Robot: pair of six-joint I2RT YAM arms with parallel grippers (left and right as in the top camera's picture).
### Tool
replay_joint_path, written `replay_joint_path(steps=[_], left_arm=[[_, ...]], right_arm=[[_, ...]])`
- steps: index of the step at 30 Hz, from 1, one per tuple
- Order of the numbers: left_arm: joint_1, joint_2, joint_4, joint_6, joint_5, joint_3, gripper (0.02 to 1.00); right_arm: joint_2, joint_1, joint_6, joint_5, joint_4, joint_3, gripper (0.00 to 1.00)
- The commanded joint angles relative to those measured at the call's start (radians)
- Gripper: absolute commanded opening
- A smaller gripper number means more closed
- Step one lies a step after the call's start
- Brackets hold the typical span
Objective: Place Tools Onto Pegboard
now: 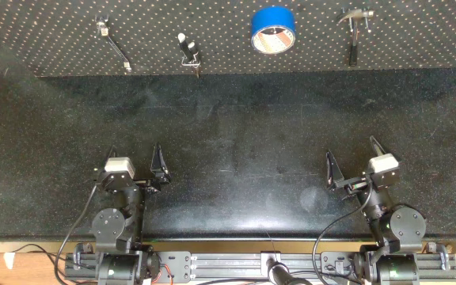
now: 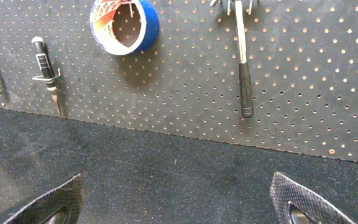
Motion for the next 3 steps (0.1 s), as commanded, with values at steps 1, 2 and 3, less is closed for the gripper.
replay_joint_path(steps=[1, 2, 3], left_arm=[[0.003, -0.007, -0.008, 0.005, 0.007, -0.002, 0.996], [0.003, -0.007, -0.008, 0.005, 0.007, -0.002, 0.996], [0.003, -0.007, -0.008, 0.005, 0.007, -0.002, 0.996]], right_arm=[[-0.011, 0.005, 0.014, -0.01, -0.006, -0.003, 0.976], [-0.011, 0.005, 0.014, -0.01, -0.006, -0.003, 0.976], [-0.011, 0.005, 0.014, -0.01, -0.006, -0.003, 0.976]])
